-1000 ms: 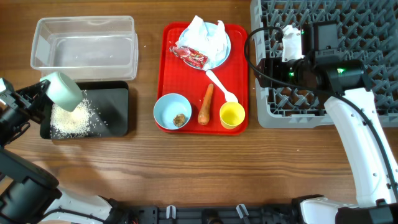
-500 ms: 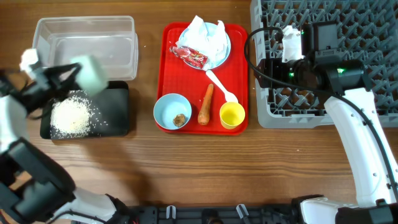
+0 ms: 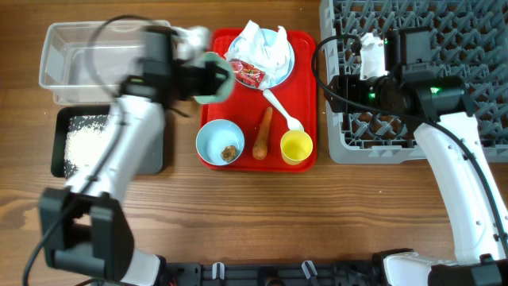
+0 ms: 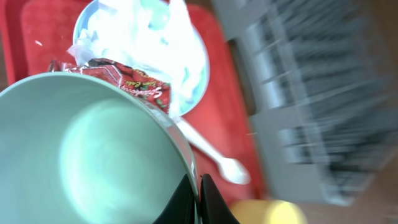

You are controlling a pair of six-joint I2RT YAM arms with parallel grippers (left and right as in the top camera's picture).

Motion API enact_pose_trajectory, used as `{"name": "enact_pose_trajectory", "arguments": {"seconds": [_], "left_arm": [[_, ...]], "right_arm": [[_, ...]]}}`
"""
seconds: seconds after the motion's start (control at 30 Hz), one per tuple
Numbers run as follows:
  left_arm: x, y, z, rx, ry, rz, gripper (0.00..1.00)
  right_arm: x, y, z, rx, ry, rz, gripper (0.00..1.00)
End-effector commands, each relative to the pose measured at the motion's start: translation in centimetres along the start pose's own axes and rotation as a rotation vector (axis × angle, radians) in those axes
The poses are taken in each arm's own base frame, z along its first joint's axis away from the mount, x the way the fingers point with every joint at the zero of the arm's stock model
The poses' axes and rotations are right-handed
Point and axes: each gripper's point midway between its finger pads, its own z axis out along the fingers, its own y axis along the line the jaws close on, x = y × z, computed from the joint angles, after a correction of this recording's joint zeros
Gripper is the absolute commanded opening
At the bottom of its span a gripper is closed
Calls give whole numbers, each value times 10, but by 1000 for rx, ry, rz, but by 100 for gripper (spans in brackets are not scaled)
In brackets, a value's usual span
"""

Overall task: Sort waste into correct bins and load items into the dishwasher rack
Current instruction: 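Carry the emptied green bowl back toward the red tray, then set down the green bowl and grasp the blue bowl with left gripper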

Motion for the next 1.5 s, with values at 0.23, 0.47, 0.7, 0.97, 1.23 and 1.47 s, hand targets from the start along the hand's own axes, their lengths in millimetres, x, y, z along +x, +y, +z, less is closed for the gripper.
{"name": "enact_pose_trajectory", "arguments": {"seconds": [0.23, 0.47, 0.7, 0.97, 1.23, 1.47], "left_arm": [[48, 16, 65, -487, 107, 380, 4], [81, 35, 93, -497, 215, 379, 4], [87, 31, 99, -462, 233, 376, 34], [52, 4, 55, -465, 215, 345, 90], [111, -29, 30, -279, 462, 141, 63], [158, -2, 37, -386, 541, -31, 58]], "right_arm": [[-3, -4, 4, 15, 8, 19, 73], [-4, -4, 4, 15, 4, 18, 73], [-4, -4, 4, 15, 4, 18, 74], [-5, -4, 4, 15, 0, 16, 74], [-5, -4, 4, 15, 1, 17, 73], [-5, -4, 4, 15, 0, 16, 73]]}}
